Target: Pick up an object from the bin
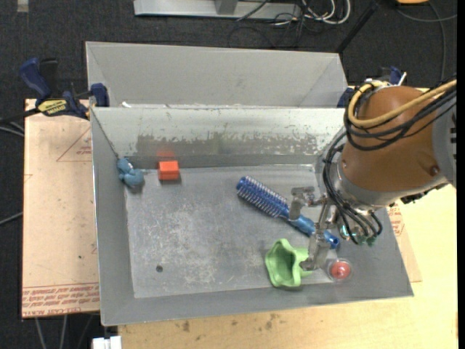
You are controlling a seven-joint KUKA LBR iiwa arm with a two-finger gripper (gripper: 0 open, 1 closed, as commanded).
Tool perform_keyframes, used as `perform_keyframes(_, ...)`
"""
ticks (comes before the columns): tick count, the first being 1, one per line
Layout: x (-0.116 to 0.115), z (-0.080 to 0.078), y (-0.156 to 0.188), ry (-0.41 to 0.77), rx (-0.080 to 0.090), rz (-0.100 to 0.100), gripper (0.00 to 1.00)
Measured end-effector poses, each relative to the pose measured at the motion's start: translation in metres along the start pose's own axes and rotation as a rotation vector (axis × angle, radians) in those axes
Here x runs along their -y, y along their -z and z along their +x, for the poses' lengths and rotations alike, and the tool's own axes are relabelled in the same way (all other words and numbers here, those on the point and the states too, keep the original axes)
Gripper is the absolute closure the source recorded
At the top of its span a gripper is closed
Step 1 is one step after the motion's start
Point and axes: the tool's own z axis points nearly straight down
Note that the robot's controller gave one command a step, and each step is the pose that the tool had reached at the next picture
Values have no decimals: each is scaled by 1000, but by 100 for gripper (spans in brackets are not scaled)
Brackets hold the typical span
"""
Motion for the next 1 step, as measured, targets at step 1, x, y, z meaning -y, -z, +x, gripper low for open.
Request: perform_keyframes(1,1,-16,-142,80,5,0,0)
